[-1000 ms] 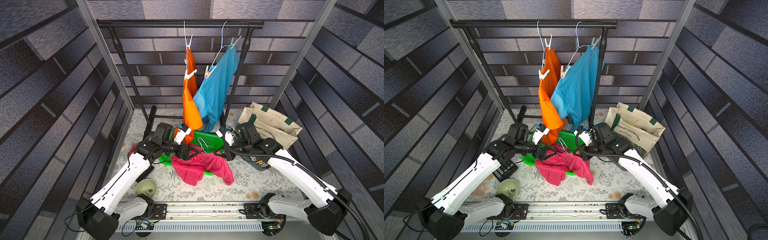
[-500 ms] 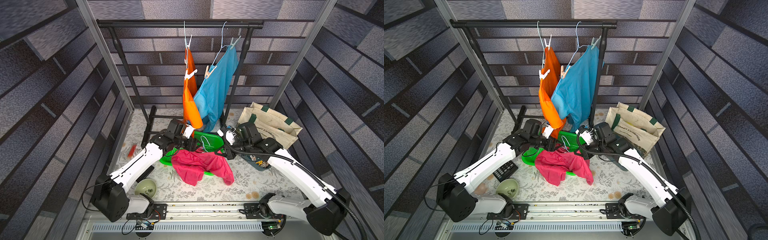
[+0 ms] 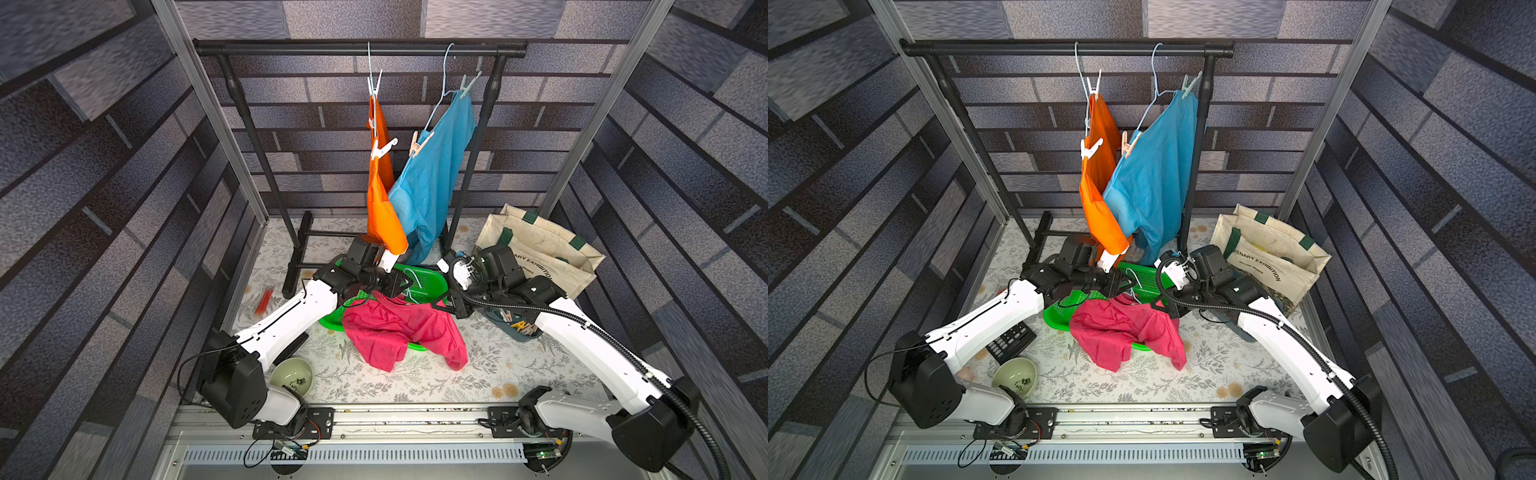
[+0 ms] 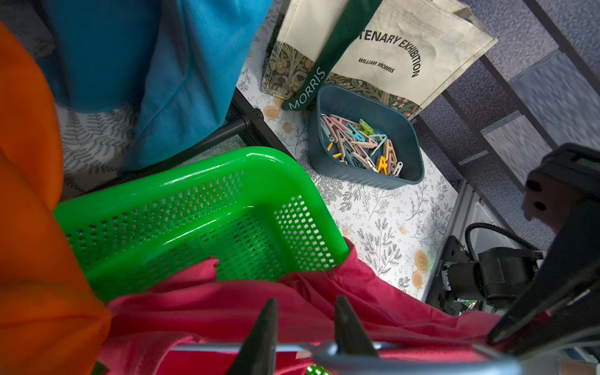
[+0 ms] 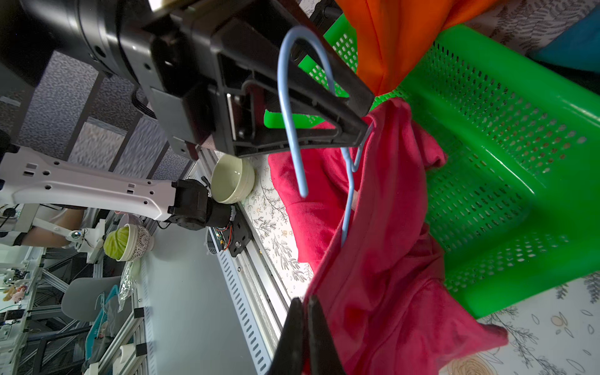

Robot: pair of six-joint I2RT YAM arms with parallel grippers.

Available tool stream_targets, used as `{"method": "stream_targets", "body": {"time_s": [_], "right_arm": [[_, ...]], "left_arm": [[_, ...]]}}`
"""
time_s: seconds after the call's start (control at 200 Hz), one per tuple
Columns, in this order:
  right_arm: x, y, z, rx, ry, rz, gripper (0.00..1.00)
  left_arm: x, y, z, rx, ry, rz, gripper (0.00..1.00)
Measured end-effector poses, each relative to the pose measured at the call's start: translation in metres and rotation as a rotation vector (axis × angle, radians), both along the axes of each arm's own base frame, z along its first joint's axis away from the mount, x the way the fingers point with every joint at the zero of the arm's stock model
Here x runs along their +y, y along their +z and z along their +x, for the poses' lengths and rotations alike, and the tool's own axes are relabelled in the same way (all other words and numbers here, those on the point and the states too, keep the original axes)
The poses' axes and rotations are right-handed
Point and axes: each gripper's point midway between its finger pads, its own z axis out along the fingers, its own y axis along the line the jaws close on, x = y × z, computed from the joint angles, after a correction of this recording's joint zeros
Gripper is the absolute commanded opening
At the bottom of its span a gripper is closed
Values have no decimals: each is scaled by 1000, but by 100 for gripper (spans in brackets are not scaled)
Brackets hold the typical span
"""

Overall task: Use clothespins to secure the t-shirt on both sides of the hanger
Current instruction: Pick up the hanger from the basket.

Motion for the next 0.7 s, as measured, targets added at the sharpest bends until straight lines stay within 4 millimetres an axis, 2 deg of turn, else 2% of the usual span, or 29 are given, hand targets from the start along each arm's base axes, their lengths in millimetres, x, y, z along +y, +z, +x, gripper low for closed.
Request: {"method": "stream_targets", "body": {"time_s": [0.07,0.125,0.175,0.341,0.401,0.461,0.566,0.696], "right_arm": [[-1,-1,0,1,-2,-1,0],[-1,-2,1,1,-6,-4,0],[-2,-3,2,0,-11,-8,1],[-7,-4,4,-10,-53,-26,46],[-10,-1,6,-35,-68,-33,56],[-14,3,8,-63,-92,-38,60],[-21,10,11,-108,-131,-48,63],[-28,15,14,-149,-169,-62,64]], "left_arm": [[-3,3,5,6,8,-10,5],[-7,5,8,7,9,-19,0],[-9,9,11,6,14,-26,0],[-9,18,16,-12,62,-6,0],[-6,21,17,-28,95,25,0],[-2,27,17,-50,132,59,0],[10,56,16,-118,202,93,0],[32,118,8,-242,290,73,0]]}}
